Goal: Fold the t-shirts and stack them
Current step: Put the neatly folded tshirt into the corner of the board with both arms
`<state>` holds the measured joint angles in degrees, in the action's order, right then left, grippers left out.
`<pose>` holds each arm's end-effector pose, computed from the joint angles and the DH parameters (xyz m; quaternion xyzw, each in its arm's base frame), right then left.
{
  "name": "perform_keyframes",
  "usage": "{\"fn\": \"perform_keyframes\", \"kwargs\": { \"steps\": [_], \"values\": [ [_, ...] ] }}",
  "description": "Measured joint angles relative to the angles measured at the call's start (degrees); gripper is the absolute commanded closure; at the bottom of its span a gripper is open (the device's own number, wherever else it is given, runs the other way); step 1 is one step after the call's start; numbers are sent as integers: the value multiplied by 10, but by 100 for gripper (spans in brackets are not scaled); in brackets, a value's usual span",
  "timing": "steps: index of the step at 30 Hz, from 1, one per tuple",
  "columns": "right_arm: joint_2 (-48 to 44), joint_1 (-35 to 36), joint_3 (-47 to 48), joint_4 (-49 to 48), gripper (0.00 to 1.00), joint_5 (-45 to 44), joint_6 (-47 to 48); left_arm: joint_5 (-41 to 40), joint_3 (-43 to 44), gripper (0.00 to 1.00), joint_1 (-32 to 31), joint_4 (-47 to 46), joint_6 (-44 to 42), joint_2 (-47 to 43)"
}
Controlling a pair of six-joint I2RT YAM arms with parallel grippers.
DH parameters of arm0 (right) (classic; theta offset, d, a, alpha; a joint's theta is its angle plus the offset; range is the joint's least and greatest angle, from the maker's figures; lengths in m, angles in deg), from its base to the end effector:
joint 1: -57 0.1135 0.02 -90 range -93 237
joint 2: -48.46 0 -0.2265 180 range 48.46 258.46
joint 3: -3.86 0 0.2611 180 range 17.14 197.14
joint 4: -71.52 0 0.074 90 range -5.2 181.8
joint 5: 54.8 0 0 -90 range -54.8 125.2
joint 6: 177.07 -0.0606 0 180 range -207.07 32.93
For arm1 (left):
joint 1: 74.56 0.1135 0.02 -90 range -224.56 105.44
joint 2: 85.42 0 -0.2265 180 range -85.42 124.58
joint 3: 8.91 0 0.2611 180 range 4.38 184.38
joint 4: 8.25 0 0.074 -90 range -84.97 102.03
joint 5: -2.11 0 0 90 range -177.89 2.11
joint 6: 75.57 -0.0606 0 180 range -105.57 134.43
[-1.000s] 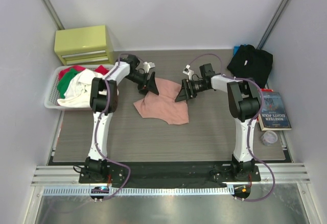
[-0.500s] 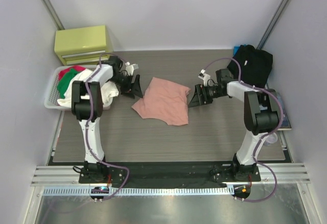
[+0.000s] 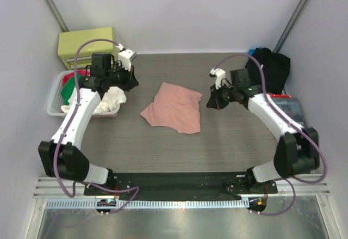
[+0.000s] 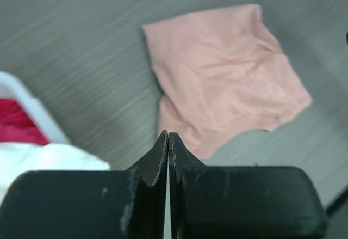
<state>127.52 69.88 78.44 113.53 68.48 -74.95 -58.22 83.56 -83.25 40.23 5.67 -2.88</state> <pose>0.3076 0.1044 0.2251 -0.2962 0.8458 0.2683 0.3533 0.3383 -0.0821 0.3042 0.2419 0.8439 -0.2304 0.4197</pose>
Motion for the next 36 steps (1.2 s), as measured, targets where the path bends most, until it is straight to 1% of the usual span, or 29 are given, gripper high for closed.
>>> {"fn": "perform_keyframes", "kwargs": {
  "steps": [5,8,10,15,17,19,24,29,33,36],
  "values": [
    [174,53,67,12,99,-52,-3,-89,-61,100,3,-46,-3,-82],
    [237,74,122,21,99,-80,-7,-128,-84,100,19,-62,-5,-141],
    [274,89,178,29,99,-98,-9,-148,-87,100,34,-74,-9,-173],
    [369,129,332,33,99,-124,-9,-177,-111,100,57,-102,-18,-227],
    [417,144,389,33,99,-128,-9,-179,-120,100,66,-103,-22,-231],
    [459,155,424,31,99,-131,-12,-181,-129,100,76,-103,-22,-229],
    [511,172,417,34,99,-129,-21,-179,-146,100,122,-103,-18,-238],
    [508,177,408,22,99,-125,-22,-173,-148,100,146,-106,-12,-256],
    [485,191,365,-4,99,-126,-19,-167,-156,100,155,-115,-7,-263],
    [457,222,320,-13,99,-122,-17,-165,-163,100,156,-116,-6,-262]
  ]
}}
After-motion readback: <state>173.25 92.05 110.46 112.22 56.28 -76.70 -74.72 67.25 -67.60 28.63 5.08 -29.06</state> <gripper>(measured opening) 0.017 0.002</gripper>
